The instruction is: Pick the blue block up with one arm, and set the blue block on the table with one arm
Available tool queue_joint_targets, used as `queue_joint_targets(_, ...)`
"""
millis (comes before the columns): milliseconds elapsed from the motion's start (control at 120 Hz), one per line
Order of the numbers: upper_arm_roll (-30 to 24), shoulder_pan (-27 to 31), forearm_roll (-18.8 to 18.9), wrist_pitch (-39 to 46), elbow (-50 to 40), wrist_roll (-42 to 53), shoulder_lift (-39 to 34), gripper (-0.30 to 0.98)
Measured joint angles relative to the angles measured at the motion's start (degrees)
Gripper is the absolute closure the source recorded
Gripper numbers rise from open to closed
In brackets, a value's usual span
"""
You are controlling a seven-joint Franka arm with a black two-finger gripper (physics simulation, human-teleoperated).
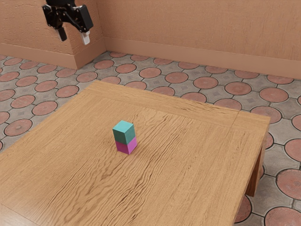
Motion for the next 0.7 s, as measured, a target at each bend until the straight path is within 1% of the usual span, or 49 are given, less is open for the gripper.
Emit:
queue_joint_targets(150, 0.1, 0.7, 0.0, 1.3, -0.6, 0.1, 0.6, 0.0)
queue_joint_targets(292, -1.8, 2.3, 0.3, 10.5, -21.8, 0.2, -3.6, 0.0)
queue_joint_targets(392, -3.9, 4.2, 0.9, 18.4, -32.7, 0.2, -3.9, 0.0)
queue_joint_targets(450, -4.7, 4.6, 1.3, 23.1, -37.2, 0.3, -3.7, 0.0)
queue_joint_targets(558, -5.7, 3.9, 1.6, 29.9, -40.0, 0.6, -2.2, 0.0)
queue_joint_targets(700, -5.8, 0.6, 2.2, 35.7, -39.1, 1.1, 3.4, 0.0)
